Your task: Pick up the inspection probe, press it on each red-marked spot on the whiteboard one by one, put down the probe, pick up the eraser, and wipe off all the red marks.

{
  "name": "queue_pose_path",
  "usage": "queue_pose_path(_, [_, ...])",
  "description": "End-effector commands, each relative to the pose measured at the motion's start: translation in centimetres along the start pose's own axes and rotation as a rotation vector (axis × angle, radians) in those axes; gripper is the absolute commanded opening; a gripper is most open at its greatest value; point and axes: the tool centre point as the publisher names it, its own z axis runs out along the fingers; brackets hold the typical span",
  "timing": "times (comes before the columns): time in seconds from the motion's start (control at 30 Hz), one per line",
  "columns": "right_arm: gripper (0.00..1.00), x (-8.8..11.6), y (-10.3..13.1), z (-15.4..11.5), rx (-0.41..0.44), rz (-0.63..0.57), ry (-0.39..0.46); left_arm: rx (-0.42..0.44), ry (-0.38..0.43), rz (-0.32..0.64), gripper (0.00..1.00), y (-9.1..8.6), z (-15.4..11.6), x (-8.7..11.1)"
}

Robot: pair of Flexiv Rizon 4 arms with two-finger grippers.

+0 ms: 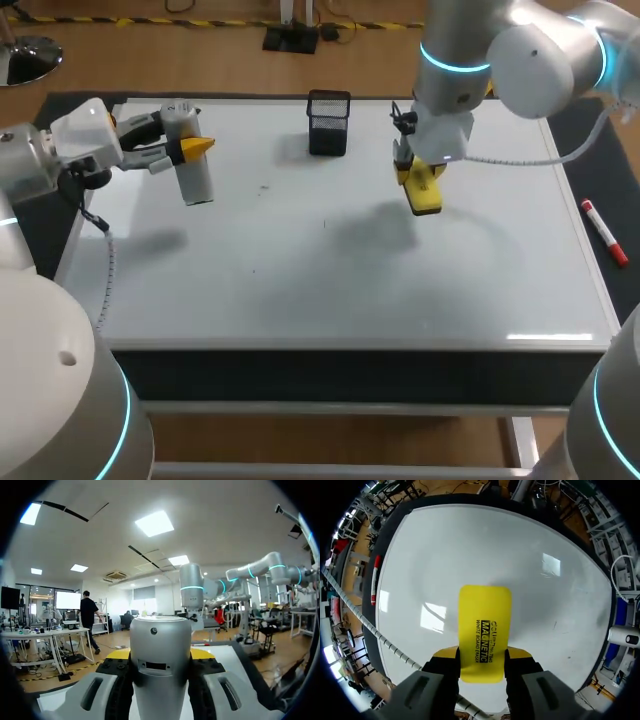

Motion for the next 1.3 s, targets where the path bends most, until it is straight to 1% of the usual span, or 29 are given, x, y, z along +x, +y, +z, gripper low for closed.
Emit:
queue_pose_path(0.03, [0.0, 0.0, -2.3, 0.6, -0.025, 0.019, -0.01, 0.003, 0.0, 0.0, 0.0, 0.0, 0.0, 0.0])
queue_pose_path(0.07, [0.0, -0.1, -3.0, 0.6, -0.019, 0.019, 0.003, 0.003, 0.0, 0.0, 0.0, 0.0, 0.0, 0.0])
queue_pose_path(0.13, [0.0, -0.2, -4.4, 0.7, -0.042, 0.036, -0.038, 0.003, 0.0, 0.0, 0.0, 0.0, 0.0, 0.0])
queue_pose_path(0.2, [0.0, -0.4, -5.5, 1.0, -0.039, 0.031, -0.022, 0.003, 0.0, 0.0, 0.0, 0.0, 0.0, 0.0])
queue_pose_path(0.27, [0.0, -0.7, -6.6, 1.3, -0.064, 0.035, -0.044, 0.003, 0.0, 0.0, 0.0, 0.0, 0.0, 0.0])
queue_pose_path(0.33, [0.0, -1.0, -7.7, 1.7, -0.062, 0.022, -0.02, 0.003, 0.0, 0.0, 0.0, 0.0, 0.0, 0.0])
queue_pose_path(0.37, [0.0, -1.2, -8.4, 1.9, -0.075, 0.03, -0.03, 0.003, 0.0, 0.0, 0.0, 0.0, 0.0, 0.0])
queue_pose_path(0.5, [0.0, -1.6, -10.7, 2.7, -0.079, 0.031, -0.013, 0.003, 0.0, 0.0, 0.0, 0.0, 0.0, 0.0])
queue_pose_path(0.67, [0.0, -1.0, -13.6, 3.9, -0.078, 0.072, 0.016, 0.003, 0.0, 0.0, 0.0, 0.0, 0.0, 0.0])
queue_pose_path(0.83, [0.0, 0.5, -16.2, 4.1, -0.078, 0.126, 0.023, 0.003, 0.0, 0.0, 0.0, 0.0, 0.0, 0.0])
queue_pose_path(0.9, [0.0, 1.1, -16.8, 3.9, -0.076, 0.138, 0.02, 0.003, 0.0, 0.0, 0.0, 0.0, 0.0, 0.0])
queue_pose_path(1.07, [0.0, 2.8, -17.2, 3.4, -0.077, 0.166, -0.004, 0.003, 0.0, 0.0, 0.0, 0.0, 0.0, 0.0])
queue_pose_path(1.3, [0.0, 4.7, -16.8, 3.9, -0.086, 0.172, -0.009, 0.003, 0.0, 0.0, 0.0, 0.0, 0.0, 0.0])
